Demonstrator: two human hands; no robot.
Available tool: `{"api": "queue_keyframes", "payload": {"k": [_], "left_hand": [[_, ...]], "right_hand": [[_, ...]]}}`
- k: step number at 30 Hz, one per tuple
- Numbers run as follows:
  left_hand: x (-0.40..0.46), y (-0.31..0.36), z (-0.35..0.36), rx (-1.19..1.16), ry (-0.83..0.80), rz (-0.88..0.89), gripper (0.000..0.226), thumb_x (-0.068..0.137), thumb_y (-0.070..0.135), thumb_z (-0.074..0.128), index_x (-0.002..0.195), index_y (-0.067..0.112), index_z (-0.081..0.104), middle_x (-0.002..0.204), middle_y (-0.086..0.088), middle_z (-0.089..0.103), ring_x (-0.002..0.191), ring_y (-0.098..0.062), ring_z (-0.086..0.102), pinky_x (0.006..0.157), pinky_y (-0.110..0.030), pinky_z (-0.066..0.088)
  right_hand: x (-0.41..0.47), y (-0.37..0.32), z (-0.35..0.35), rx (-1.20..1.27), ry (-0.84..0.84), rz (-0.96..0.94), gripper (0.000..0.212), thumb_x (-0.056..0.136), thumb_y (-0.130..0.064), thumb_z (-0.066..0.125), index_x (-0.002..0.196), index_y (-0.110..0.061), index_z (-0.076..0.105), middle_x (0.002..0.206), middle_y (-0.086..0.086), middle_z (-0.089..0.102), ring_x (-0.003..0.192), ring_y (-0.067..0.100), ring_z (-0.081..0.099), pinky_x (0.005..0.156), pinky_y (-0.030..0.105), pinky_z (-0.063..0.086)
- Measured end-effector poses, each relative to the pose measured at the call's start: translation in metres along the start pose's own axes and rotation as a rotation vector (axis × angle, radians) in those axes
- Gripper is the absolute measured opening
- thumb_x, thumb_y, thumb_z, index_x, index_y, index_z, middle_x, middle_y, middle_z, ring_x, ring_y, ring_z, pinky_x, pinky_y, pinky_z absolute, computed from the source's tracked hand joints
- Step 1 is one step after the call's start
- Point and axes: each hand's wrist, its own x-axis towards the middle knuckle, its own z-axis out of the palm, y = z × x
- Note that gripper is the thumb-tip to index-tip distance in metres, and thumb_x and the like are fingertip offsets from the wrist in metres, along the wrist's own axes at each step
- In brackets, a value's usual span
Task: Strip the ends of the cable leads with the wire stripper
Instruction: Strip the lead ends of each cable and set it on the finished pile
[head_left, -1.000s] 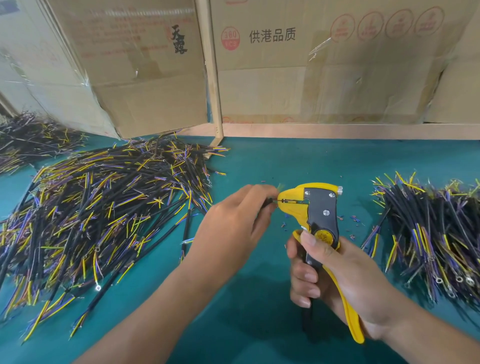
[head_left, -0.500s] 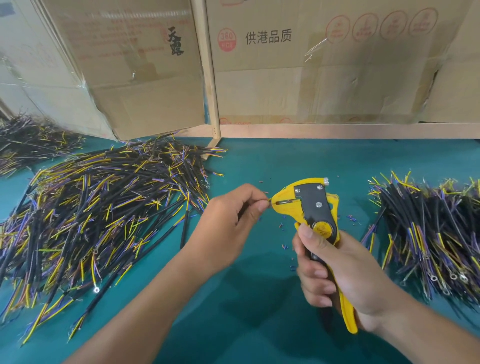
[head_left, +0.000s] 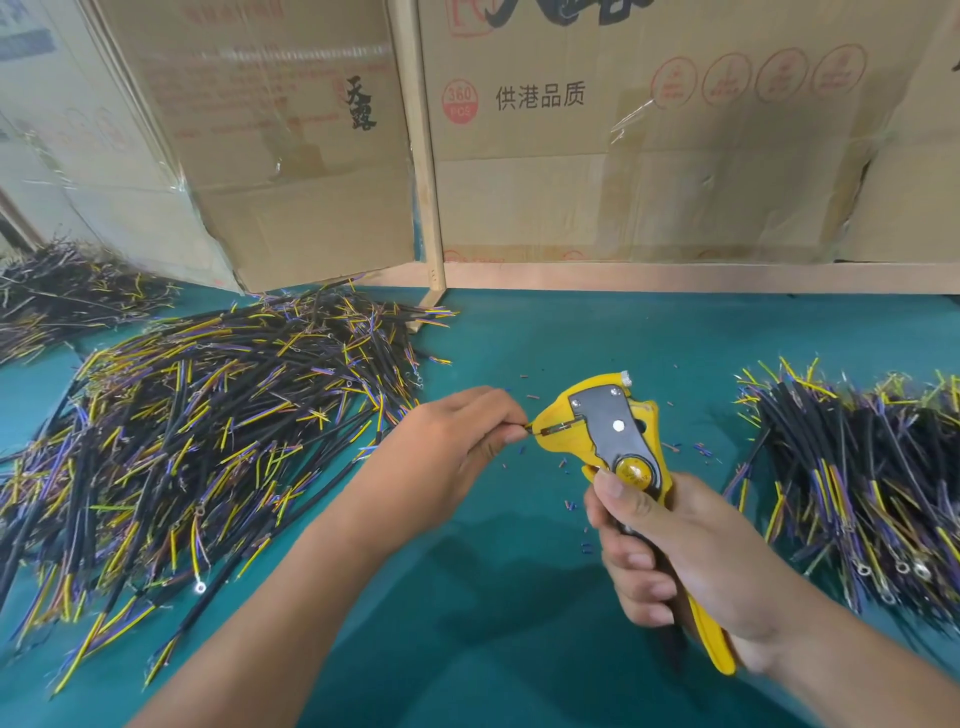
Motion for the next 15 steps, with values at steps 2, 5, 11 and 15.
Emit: {"api": "queue_keyframes", "payload": {"k": [2, 5, 11, 15], "left_hand": [[0.0, 0.0, 0.003, -0.001, -0.047, 0.017, 0.018, 0.102, 0.017, 0.051, 0.096, 0.005, 0.063, 0.084, 0.001, 0.059, 0.074, -0.021, 0.054, 0.068, -0.032, 0.046], [-0.004, -0.024, -0.014, 0.102, 0.01, -0.02, 0.016, 0.1, 0.014, 0.052, 0.094, 0.005, 0.065, 0.082, 0.0, 0.061, 0.073, -0.013, 0.054, 0.067, -0.025, 0.043], [-0.006, -0.03, -0.021, 0.088, 0.16, -0.13, 0.015, 0.099, 0.015, 0.053, 0.094, 0.005, 0.062, 0.083, -0.001, 0.061, 0.076, -0.013, 0.053, 0.074, -0.016, 0.041], [-0.004, -0.021, -0.013, 0.07, 0.186, -0.079, 0.012, 0.098, 0.013, 0.054, 0.097, 0.005, 0.064, 0.088, 0.0, 0.062, 0.08, -0.012, 0.054, 0.077, -0.012, 0.04]], "right_hand": [[-0.001, 0.001, 0.001, -0.039, 0.001, 0.008, 0.044, 0.073, -0.057, 0.077, 0.071, -0.015, 0.062, 0.059, 0.004, 0.032, 0.042, 0.016, 0.028, 0.041, 0.023, 0.032], [-0.002, -0.007, -0.012, 0.001, 0.053, -0.045, 0.035, 0.076, -0.04, 0.084, 0.066, -0.017, 0.059, 0.058, 0.004, 0.029, 0.041, 0.014, 0.026, 0.04, 0.022, 0.03], [0.001, -0.018, -0.027, 0.243, 0.098, -0.127, 0.022, 0.08, -0.028, 0.072, 0.075, -0.008, 0.066, 0.058, 0.005, 0.031, 0.043, 0.016, 0.032, 0.04, 0.029, 0.036], [0.005, 0.003, -0.015, 0.224, -0.092, -0.04, 0.035, 0.084, -0.025, 0.069, 0.103, 0.004, 0.07, 0.07, 0.012, 0.044, 0.061, 0.026, 0.046, 0.062, 0.038, 0.049]]}}
